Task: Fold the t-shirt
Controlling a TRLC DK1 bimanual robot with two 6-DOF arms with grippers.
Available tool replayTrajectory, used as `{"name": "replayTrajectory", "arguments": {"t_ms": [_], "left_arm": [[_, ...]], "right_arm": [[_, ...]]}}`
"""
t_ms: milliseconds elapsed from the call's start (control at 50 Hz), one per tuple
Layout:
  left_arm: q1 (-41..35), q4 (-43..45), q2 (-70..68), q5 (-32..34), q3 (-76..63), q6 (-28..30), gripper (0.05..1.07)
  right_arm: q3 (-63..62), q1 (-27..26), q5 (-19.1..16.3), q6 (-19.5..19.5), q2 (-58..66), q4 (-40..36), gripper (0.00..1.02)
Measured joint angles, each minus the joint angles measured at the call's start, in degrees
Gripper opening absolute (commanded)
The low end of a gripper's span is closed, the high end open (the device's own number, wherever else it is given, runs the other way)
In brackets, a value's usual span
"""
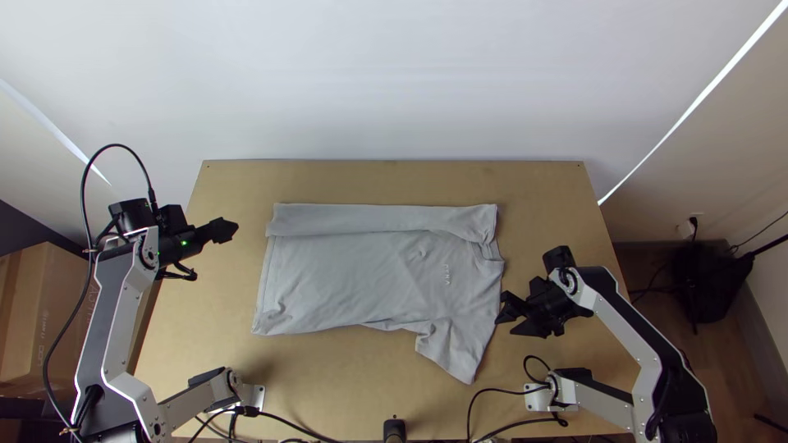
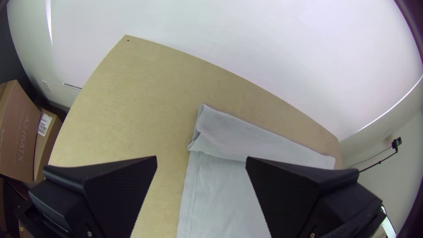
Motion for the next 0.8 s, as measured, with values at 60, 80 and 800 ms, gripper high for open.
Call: {"name": "replayTrajectory", "arguments": {"t_ms": [60,80,800], "left_arm": [[0.0,-0.37,-0.22,0.0,0.0,0.02,1.02],[0.0,-0.55,-0.33,0.0,0.0,0.02,1.02],[1.36,-25.14,-0.81,-1.7,6.05,17.4,1.02]], "right_arm": [[-0.39,0.39,-0.52,-0.22,0.59,1.44,0.46],[-0.55,0.48,-0.66,-0.22,0.9,1.99,0.46],[-3.28,7.93,-2.1,0.48,5.35,9.84,0.02]]}}
